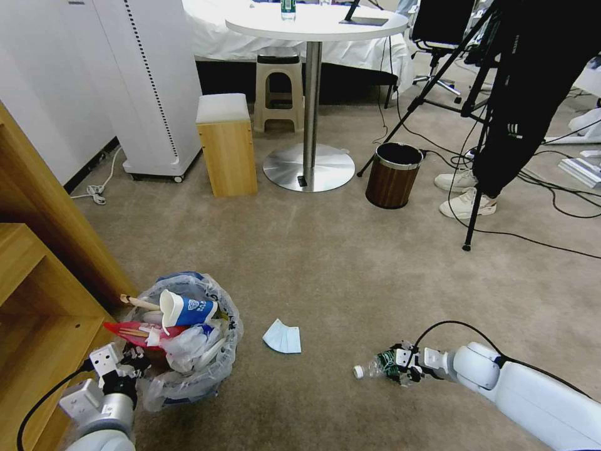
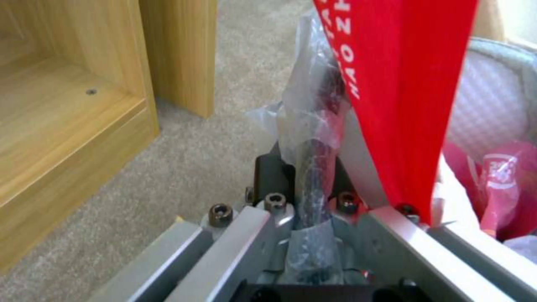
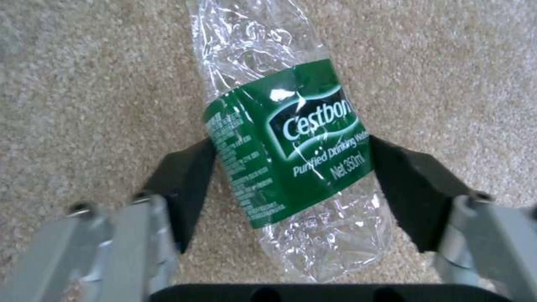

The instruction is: Pick up the trash bin and place the garbage on the floor into it.

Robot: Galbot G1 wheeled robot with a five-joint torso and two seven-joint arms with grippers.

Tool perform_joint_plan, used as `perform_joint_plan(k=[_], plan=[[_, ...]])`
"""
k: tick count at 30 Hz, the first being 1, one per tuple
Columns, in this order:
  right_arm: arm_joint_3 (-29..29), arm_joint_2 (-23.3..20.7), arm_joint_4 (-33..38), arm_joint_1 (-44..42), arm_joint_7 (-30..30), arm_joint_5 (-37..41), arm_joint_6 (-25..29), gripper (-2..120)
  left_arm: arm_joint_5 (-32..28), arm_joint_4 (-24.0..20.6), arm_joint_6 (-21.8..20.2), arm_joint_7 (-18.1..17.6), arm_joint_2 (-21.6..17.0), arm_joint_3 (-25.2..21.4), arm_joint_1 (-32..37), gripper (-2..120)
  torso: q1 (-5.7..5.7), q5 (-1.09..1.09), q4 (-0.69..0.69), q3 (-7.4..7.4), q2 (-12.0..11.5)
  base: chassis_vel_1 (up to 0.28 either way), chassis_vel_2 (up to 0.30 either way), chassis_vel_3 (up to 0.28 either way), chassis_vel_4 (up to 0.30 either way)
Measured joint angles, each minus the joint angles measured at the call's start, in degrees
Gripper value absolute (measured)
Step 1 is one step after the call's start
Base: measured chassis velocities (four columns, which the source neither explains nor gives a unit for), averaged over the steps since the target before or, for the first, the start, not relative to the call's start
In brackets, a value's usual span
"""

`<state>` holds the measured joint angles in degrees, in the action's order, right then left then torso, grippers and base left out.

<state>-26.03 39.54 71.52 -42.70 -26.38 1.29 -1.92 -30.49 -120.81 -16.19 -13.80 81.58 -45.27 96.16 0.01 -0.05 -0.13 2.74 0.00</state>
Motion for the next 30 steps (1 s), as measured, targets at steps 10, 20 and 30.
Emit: perform_joint_plan(k=[10,20,30], plan=[[0.7,-0.35,-0.4,-0.85,0.68,-0.01,2.34,36,-0.02,-0.33,0.0,-0.03,0.22,0.33,0.0,0,0.0,0.0,0.0,0.0,0.0,0.0,0.0,0.0,0.0],[4.33,0.02,1.52,-2.81,3.22,2.25,4.96,13,0.14,0.57,0.1,-0.04,0.02,0.27,0.06,0,0.0,0.01,0.0,0.0,0.0,0.0,0.0,0.0,0.0],[8.63,-1.51,8.1,-2.91,4.87,5.68,6.37,3,0.11,1.63,0.12,-0.08,-0.85,0.3,-0.16,0,0.0,0.01,0.0,0.0,0.0,0.0,0.0,0.0,0.0]])
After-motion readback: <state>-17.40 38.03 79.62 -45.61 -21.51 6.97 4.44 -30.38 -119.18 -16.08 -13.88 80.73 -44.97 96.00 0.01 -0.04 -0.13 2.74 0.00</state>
